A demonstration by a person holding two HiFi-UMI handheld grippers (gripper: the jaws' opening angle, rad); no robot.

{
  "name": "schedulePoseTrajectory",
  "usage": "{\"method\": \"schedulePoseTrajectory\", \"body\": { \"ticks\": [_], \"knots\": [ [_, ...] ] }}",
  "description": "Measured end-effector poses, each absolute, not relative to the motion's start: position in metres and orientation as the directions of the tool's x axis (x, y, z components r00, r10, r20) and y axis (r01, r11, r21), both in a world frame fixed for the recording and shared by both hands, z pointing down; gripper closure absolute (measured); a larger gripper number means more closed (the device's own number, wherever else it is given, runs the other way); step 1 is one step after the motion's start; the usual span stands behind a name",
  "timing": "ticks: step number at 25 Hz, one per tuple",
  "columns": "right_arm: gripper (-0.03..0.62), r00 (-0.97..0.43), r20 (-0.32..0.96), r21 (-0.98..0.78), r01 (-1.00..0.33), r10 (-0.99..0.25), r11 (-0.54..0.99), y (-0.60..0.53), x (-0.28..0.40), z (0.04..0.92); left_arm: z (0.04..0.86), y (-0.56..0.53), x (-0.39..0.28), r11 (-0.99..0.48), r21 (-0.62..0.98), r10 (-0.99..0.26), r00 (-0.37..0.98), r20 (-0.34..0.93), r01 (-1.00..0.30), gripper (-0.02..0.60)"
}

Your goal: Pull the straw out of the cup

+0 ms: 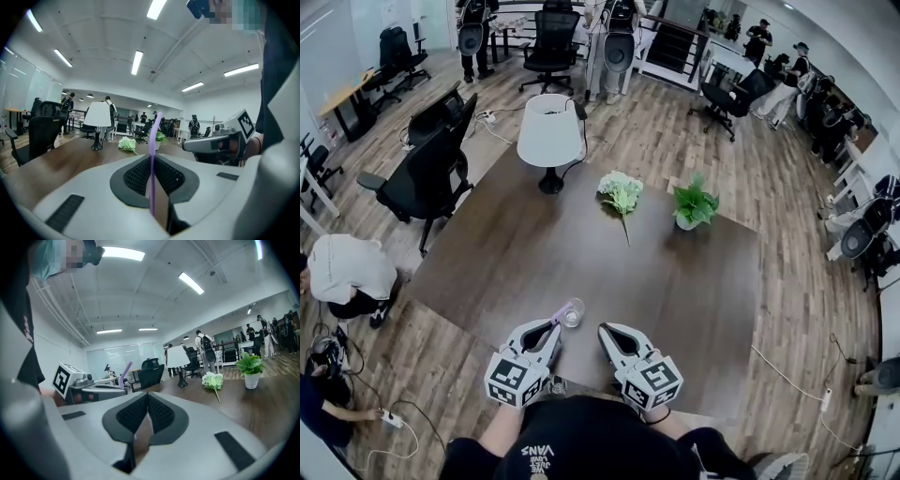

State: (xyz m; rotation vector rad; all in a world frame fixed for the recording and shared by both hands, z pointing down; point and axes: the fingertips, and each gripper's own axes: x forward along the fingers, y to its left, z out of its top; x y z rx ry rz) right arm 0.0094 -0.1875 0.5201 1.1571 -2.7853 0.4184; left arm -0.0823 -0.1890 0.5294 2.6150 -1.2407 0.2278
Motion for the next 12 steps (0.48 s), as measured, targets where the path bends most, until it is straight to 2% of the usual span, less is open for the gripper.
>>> {"method": "schedulePoseTrajectory", "body": {
  "ticks": [12],
  "knots": [
    [0.576,-0.707,0.198,-0.221,-0.707,-0.679,0.672,-0.183,0.007,0.523,0.542,-0.173,-0.078,-0.615,0.179,-0.728,0.64,0.246,-0.768,0.549]
  ]
}}
